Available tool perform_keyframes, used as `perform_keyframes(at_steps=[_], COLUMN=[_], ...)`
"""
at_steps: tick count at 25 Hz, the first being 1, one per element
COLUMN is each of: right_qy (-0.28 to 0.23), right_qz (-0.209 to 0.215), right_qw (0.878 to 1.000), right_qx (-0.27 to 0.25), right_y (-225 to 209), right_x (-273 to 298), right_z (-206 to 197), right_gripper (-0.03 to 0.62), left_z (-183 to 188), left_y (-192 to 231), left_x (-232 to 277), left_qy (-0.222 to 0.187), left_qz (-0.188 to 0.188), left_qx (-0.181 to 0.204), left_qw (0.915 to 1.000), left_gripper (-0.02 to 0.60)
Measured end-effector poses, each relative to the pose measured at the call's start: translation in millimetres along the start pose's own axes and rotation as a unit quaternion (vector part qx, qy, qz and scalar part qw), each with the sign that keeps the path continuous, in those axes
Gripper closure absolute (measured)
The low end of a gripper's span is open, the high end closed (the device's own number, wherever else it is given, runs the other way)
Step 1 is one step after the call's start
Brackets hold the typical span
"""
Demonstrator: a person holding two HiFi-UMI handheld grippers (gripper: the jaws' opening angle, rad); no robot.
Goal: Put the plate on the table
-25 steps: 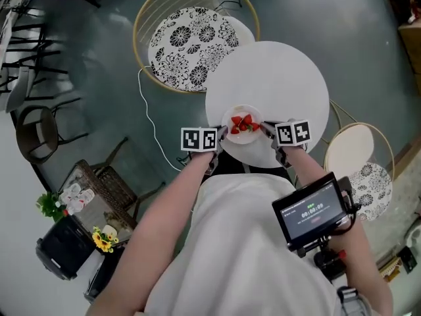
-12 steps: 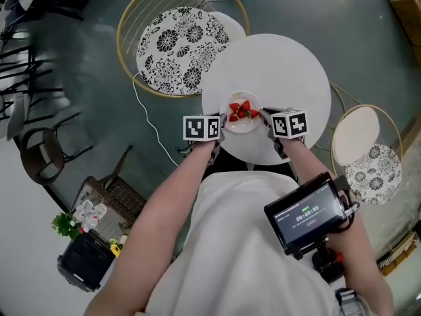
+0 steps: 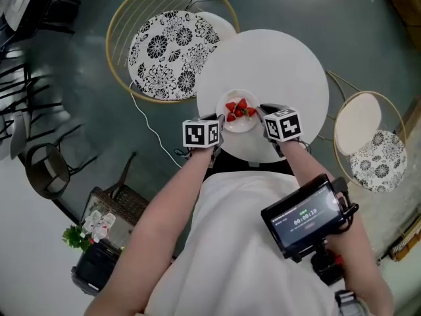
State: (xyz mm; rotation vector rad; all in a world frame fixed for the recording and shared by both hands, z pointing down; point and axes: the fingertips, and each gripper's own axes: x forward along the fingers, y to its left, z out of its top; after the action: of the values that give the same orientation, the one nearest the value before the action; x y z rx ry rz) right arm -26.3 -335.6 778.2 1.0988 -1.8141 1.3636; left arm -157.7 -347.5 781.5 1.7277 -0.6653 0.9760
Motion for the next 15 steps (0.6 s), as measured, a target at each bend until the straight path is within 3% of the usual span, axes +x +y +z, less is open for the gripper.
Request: perform_keyframes(at_steps=[8,15], right_qy=[-0.01,-0.053], right_qz=[-0.015,-0.009], right_qw=[1.0,0.999], right_qx=[-0.006,0.007], right_y=[-3,-7], right_x=[-6,-25], right_z=[-2,5], right_gripper=[0.565,0.565], left_z=[-1,-2], left_y=[2,18], left_x=[-3,-23], left_qy=[0.001,-0.034], left_qz=[0.016,0.035], left_qx=[0.007,-0.009], left_qw=[0.9998,0.9988], left_gripper=[0.511,0.503])
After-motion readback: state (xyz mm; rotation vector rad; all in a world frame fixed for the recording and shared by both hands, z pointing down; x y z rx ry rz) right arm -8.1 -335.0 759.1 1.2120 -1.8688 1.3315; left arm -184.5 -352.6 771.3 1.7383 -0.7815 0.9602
